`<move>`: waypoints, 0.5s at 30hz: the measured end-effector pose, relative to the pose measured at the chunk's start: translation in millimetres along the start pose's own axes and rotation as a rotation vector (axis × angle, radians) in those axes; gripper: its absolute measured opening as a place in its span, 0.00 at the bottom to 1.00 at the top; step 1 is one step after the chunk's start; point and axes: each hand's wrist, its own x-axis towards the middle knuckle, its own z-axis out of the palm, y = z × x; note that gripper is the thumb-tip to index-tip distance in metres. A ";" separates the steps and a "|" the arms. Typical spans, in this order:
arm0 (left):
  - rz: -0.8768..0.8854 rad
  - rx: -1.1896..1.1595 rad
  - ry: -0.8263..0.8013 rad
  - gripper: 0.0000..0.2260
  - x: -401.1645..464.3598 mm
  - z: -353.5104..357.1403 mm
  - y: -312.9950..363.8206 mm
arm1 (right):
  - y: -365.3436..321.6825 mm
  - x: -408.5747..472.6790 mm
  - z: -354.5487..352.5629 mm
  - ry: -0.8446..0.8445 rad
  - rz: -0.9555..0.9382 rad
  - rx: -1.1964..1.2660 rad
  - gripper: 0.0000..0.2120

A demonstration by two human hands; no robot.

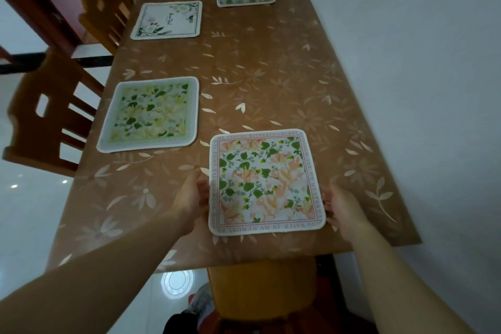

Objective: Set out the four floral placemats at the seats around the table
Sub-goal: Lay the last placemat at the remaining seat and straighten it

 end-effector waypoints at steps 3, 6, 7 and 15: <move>-0.021 0.021 -0.054 0.22 -6.3 1.7 3.8 | -0.3 -7.2 -6.5 -0.032 -0.002 0.021 0.23; -0.047 0.042 -0.060 0.22 -13.3 0.6 6.2 | -2.4 -9.6 -9.3 -0.040 -0.003 0.023 0.20; -0.058 0.046 -0.058 0.23 -16.3 -0.4 6.0 | -3.1 -10.1 -9.1 -0.046 -0.005 0.013 0.20; -0.005 0.036 -0.128 0.20 -26.7 -2.0 -11.0 | -1.1 -9.6 -11.3 -0.076 -0.029 -0.002 0.19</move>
